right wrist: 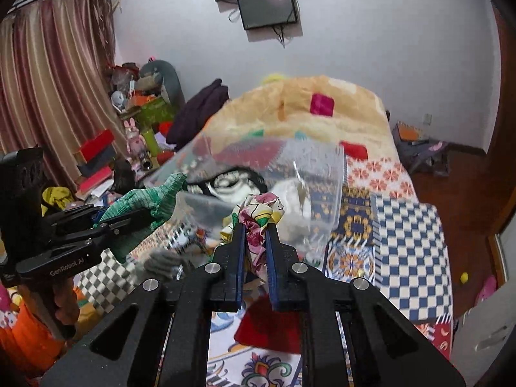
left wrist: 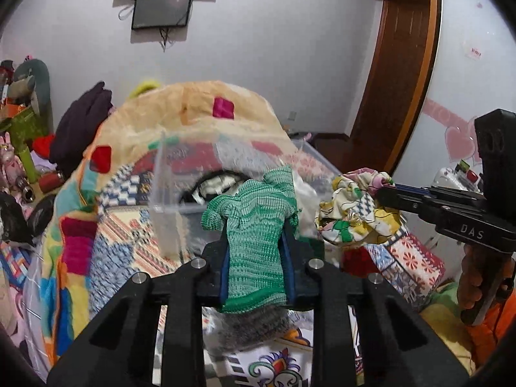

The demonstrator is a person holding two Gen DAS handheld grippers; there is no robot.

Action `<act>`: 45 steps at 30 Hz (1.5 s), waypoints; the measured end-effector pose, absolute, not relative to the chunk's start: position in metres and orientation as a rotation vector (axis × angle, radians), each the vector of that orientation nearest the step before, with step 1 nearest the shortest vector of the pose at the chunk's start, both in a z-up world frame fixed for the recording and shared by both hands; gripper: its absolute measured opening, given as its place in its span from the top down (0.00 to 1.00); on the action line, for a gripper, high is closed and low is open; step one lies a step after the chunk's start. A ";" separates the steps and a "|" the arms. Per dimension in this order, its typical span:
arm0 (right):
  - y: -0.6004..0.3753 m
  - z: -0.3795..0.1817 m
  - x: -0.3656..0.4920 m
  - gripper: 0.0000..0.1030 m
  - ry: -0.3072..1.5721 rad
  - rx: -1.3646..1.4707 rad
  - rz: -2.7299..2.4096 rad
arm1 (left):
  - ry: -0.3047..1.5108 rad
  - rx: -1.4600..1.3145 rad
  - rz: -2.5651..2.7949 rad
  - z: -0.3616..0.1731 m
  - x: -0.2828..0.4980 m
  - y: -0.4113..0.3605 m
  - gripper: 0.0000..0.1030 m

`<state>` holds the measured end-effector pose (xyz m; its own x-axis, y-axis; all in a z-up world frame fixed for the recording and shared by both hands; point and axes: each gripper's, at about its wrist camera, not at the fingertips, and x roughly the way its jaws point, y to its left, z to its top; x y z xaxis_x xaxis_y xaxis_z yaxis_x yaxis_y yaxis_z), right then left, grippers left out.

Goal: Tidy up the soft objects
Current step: 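Grasp the green knit glove with the left tool while the right grasps the floral cloth, place both in box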

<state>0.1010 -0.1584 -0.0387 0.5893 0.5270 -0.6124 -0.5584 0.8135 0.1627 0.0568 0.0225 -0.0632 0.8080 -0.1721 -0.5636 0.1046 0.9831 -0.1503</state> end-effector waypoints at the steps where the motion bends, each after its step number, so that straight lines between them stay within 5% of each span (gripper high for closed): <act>1: -0.158 -0.033 0.102 0.90 0.678 -0.046 0.632 | 0.599 -0.111 -0.142 -0.059 0.059 0.025 0.75; 17: -0.133 -0.002 0.147 0.90 0.560 -0.042 0.614 | 0.514 -0.076 -0.085 -0.020 0.114 0.042 0.75; 39: -0.094 -0.077 0.191 0.89 0.772 -0.158 0.623 | 0.742 -0.020 -0.068 -0.097 0.195 0.041 0.74; 42: -0.095 -0.082 0.194 0.89 0.788 -0.171 0.602 | 0.740 -0.008 -0.067 -0.098 0.194 0.037 0.67; 45: -0.097 -0.083 0.195 0.79 0.803 -0.172 0.591 | 0.741 -0.018 -0.071 -0.097 0.193 0.036 0.54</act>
